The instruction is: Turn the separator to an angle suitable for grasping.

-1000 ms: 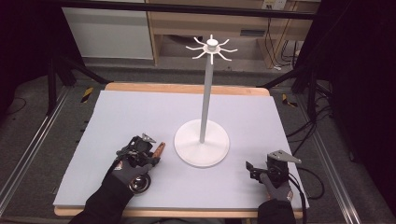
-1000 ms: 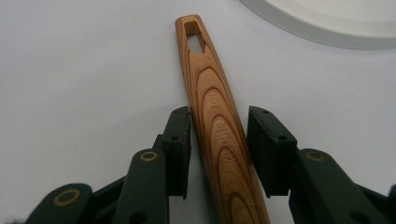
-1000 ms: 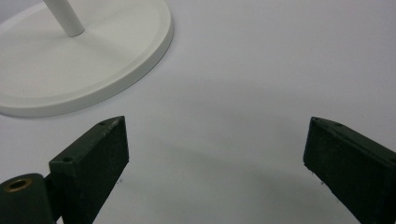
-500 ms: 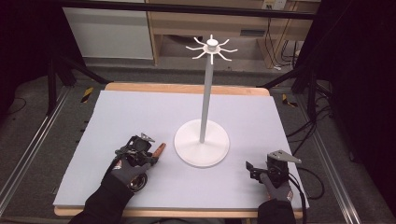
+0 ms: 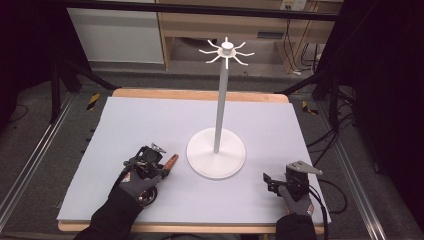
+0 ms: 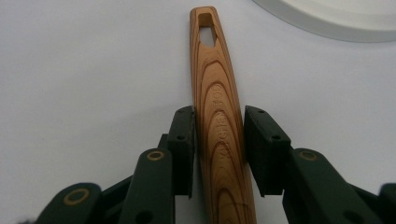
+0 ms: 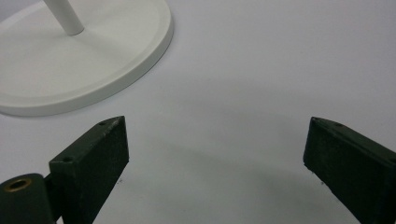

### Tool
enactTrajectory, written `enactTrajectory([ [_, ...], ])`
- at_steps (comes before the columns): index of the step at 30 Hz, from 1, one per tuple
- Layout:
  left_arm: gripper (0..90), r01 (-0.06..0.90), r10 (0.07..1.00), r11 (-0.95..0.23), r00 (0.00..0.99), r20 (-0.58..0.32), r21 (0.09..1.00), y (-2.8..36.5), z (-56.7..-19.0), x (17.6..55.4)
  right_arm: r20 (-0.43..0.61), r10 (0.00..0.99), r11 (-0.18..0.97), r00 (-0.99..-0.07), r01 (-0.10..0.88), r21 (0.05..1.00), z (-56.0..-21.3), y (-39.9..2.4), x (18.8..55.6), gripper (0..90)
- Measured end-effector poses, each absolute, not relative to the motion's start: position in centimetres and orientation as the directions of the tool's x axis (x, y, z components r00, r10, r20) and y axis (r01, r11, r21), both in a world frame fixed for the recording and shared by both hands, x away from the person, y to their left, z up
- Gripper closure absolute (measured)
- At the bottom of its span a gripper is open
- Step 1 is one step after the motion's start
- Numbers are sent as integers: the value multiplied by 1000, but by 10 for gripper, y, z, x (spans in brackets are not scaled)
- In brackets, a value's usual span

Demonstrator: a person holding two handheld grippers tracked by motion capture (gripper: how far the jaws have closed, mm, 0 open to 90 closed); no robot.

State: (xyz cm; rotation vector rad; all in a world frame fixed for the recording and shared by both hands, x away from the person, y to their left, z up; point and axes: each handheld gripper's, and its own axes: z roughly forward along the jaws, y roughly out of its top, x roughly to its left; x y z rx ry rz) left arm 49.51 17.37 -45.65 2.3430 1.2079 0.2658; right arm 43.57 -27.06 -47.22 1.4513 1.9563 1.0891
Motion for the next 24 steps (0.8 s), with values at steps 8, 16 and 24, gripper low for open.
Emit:
enactTrajectory([
  [8, 670, 695, 793, -530, 609, -7, 486, 173, -455, 492, 89, 940, 123, -329, 569, 813, -472, -271, 435, 71],
  [16, 670, 675, 787, -529, 617, 0, 513, 188, -447, 483, 87, 941, 123, -327, 569, 813, -472, -271, 436, 71],
  [24, 669, 699, 795, -532, 607, -2, 478, 206, -454, 477, 87, 941, 124, -328, 571, 811, -472, -271, 436, 71],
])
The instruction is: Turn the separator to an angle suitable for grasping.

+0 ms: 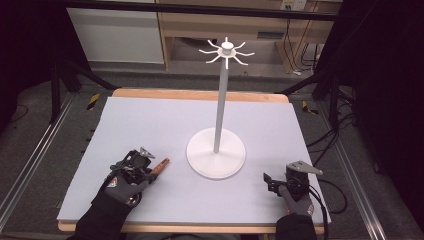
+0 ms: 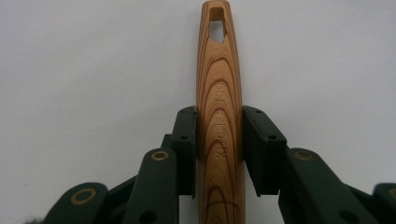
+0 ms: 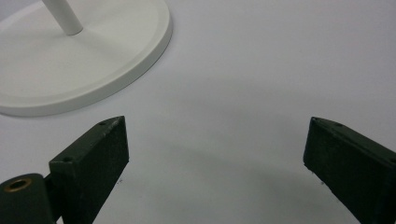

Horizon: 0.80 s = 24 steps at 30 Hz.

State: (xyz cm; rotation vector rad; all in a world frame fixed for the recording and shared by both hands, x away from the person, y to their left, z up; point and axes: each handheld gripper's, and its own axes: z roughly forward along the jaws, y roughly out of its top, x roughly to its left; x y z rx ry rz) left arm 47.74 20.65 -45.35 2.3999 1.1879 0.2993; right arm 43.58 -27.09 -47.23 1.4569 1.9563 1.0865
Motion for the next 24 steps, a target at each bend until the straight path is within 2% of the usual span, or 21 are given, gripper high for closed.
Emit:
enactTrajectory([
  [6, 660, 690, 790, -546, 613, 17, 476, 203, -454, 478, 87, 940, 127, -330, 575, 808, -473, -271, 436, 70],
  [13, 562, 672, 781, -556, 623, 31, 489, 193, -454, 485, 83, 941, 128, -327, 575, 808, -473, -271, 437, 69],
  [20, 574, 678, 783, -551, 622, 20, 486, 191, -456, 494, 89, 941, 123, -326, 578, 807, -473, -271, 437, 69],
  [24, 615, 684, 784, -549, 621, 11, 480, 191, -455, 497, 90, 941, 123, -326, 578, 806, -473, -271, 437, 69],
])
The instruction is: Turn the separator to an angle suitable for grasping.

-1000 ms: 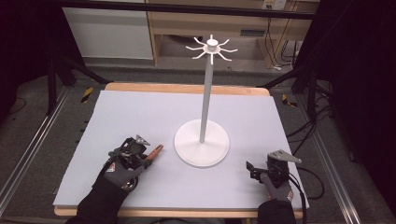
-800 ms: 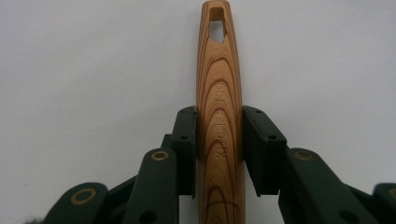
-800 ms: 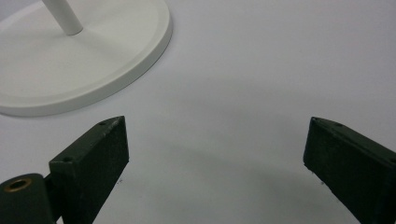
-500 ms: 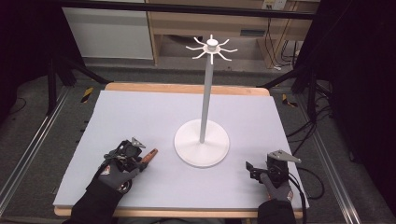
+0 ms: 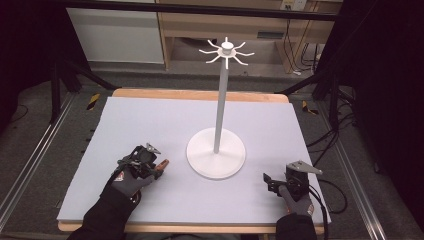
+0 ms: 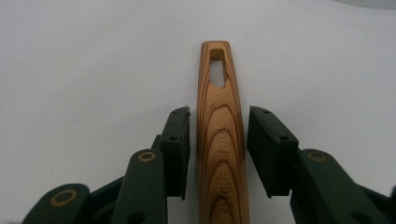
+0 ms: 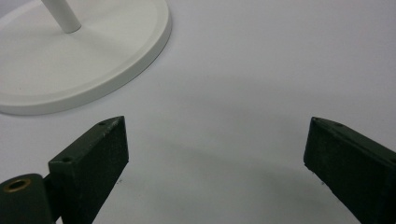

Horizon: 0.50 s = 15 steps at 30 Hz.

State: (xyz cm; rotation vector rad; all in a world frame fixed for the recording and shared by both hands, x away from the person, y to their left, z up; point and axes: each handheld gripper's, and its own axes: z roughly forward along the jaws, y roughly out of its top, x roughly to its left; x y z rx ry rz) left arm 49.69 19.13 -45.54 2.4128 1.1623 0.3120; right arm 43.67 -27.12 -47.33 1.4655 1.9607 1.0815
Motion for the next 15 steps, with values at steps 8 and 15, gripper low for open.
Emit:
enactTrajectory([
  [8, 668, 698, 793, -541, 609, 7, 469, 190, -455, 500, 92, 941, 122, -326, 580, 805, -473, -271, 437, 69],
  [15, 675, 693, 791, -542, 612, 9, 475, 191, -455, 500, 91, 941, 123, -326, 580, 806, -473, -271, 437, 69],
])
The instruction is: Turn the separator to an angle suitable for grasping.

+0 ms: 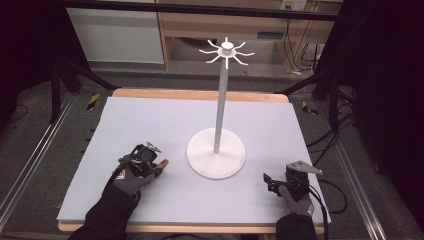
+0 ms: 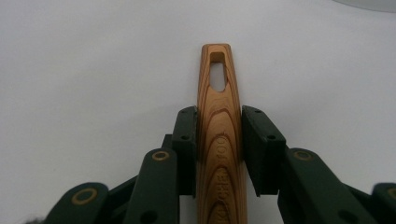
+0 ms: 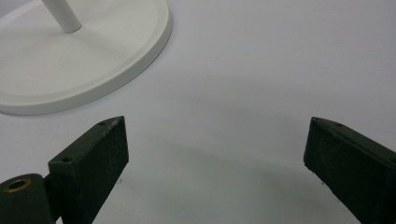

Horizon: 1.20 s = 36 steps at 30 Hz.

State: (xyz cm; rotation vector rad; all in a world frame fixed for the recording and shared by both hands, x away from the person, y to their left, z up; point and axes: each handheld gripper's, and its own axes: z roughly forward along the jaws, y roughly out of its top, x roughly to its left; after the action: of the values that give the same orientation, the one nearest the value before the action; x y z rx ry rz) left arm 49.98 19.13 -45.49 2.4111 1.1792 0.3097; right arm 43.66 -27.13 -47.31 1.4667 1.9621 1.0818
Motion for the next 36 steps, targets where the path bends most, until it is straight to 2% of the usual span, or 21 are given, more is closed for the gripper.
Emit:
enactTrajectory([
  [5, 676, 692, 796, -522, 605, -6, 500, 195, -452, 498, 93, 940, 122, -328, 579, 806, -473, -272, 437, 69],
  [18, 678, 635, 795, -467, 607, -23, 615, 205, -419, 482, 94, 940, 122, -329, 579, 806, -473, -273, 437, 69],
  [36, 679, 517, 796, -370, 604, -23, 772, 216, -372, 457, 93, 941, 121, -326, 580, 806, -473, -273, 436, 69],
])
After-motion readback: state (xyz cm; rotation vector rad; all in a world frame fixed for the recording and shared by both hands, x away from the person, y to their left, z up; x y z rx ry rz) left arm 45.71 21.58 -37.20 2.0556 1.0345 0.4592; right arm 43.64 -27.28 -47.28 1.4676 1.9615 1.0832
